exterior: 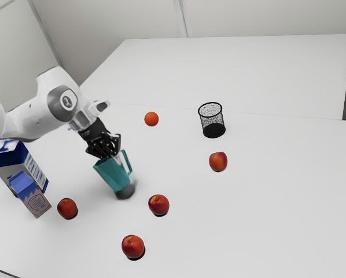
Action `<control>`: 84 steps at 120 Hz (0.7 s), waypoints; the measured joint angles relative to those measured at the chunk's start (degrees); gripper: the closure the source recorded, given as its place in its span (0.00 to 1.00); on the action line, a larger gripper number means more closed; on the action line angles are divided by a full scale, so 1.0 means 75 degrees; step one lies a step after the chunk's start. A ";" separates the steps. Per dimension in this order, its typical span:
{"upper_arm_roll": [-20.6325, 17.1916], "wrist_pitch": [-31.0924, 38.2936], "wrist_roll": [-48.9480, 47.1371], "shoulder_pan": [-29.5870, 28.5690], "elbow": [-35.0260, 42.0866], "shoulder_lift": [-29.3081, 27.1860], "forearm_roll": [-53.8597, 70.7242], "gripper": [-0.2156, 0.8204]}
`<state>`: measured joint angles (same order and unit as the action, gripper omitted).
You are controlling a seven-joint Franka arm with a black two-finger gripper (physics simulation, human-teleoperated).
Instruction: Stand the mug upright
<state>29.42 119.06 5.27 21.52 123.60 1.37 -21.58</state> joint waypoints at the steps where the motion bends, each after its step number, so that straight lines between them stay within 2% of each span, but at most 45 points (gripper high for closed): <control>1: 0.0000 0.0036 -0.0027 0.0020 0.0002 -0.0004 0.0059 0.97; 42: 0.0001 0.1375 -0.1010 0.0759 0.0344 -0.0160 0.1643 0.97; 63: 0.0191 0.1670 -0.1559 0.1239 0.0572 -0.0336 0.2423 0.97; 84: 0.0290 0.1791 -0.2050 0.1242 0.0672 -0.0406 0.2885 0.97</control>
<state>31.60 132.49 -10.10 30.84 128.64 -1.67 0.06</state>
